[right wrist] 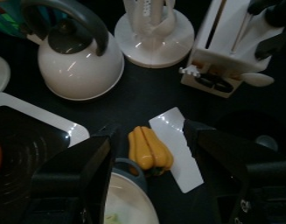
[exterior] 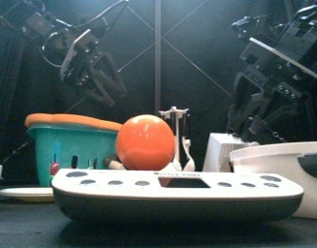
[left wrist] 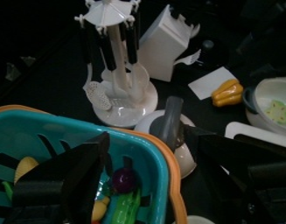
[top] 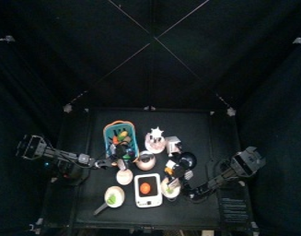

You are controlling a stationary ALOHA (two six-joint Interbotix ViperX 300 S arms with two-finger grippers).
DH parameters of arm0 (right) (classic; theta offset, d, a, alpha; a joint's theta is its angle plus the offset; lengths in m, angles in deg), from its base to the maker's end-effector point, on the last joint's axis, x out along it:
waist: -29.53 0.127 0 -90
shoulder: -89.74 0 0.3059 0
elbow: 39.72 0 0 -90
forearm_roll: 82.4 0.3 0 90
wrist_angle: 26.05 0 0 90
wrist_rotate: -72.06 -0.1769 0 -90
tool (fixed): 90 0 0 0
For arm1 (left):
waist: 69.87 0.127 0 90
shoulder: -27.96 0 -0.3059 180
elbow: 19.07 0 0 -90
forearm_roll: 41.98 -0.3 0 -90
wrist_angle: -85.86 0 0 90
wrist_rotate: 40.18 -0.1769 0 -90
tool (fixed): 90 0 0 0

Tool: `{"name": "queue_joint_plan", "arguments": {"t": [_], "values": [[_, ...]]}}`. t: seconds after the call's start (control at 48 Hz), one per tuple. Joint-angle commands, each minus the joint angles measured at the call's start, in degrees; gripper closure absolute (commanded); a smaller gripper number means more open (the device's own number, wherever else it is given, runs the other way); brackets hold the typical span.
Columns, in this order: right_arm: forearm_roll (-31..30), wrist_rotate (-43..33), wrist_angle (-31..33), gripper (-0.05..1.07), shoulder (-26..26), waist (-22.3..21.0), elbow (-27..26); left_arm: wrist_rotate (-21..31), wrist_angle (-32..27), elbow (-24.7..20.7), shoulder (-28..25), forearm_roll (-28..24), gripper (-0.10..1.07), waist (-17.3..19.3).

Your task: Grab pairing knife

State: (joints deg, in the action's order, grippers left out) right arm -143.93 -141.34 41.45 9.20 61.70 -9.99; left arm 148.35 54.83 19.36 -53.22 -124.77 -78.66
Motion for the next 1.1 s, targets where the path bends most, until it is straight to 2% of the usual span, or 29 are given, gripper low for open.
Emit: {"name": "queue_joint_plan", "arguments": {"t": [0.0, 0.146, 0.271, 0.604, 1.083], "values": [[1.93, 1.58, 0.53, 0.10, -3.60, 0.53, 0.53, 0.09, 0.44, -0.35, 0.70, -0.70, -0.02, 0.09], [10.20, 2.46, 0.53, 0.11, -4.92, 0.70, 3.34, 0.18, -0.53, 0.18, 1.14, -0.70, -0.02, 0.26], [12.83, 2.99, 0.26, 0.11, -5.36, 1.67, 5.71, 0.00, -0.88, 0.97, 1.41, -0.88, -0.02, 0.53], [15.91, 3.25, -0.53, 0.11, -5.19, 1.67, 6.77, 0.44, -1.14, 3.69, 4.92, -0.53, -0.02, 0.70], [15.03, 3.08, -0.53, 0.11, -4.75, 1.23, 6.33, 0.44, -1.14, 5.63, 7.38, 0.35, -0.02, 0.70]]}}
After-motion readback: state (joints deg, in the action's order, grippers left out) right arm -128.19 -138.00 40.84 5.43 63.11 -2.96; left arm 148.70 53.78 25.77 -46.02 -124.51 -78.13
